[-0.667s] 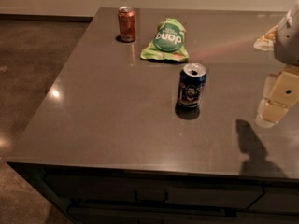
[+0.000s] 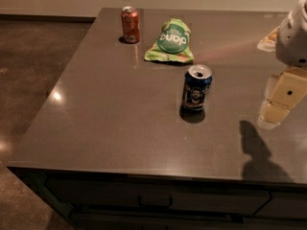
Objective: Move pepsi can near green rice chip bag
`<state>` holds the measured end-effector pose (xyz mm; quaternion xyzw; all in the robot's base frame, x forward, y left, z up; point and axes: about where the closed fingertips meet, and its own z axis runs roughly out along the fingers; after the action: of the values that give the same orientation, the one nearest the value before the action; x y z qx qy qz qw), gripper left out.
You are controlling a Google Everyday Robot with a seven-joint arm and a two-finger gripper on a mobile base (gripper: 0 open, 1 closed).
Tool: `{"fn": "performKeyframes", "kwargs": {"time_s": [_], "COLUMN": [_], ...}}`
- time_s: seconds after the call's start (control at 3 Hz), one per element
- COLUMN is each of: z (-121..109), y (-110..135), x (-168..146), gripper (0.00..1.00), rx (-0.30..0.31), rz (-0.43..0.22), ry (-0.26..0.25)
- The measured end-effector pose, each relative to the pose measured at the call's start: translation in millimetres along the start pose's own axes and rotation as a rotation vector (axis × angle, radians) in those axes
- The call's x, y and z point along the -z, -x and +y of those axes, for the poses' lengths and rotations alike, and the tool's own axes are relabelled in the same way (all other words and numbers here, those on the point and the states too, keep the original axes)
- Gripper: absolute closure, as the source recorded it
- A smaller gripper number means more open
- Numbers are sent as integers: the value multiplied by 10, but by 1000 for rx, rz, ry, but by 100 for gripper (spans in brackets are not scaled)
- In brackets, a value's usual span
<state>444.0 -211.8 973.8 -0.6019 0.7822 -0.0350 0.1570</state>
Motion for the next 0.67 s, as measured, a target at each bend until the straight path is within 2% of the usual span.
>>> {"fn": "performKeyframes", "kwargs": {"time_s": [0.67], "z": [-259], "y": [431], "x": [-457], "gripper": [0], "rx": [-37], "rz": [-96], "ry": [6]}}
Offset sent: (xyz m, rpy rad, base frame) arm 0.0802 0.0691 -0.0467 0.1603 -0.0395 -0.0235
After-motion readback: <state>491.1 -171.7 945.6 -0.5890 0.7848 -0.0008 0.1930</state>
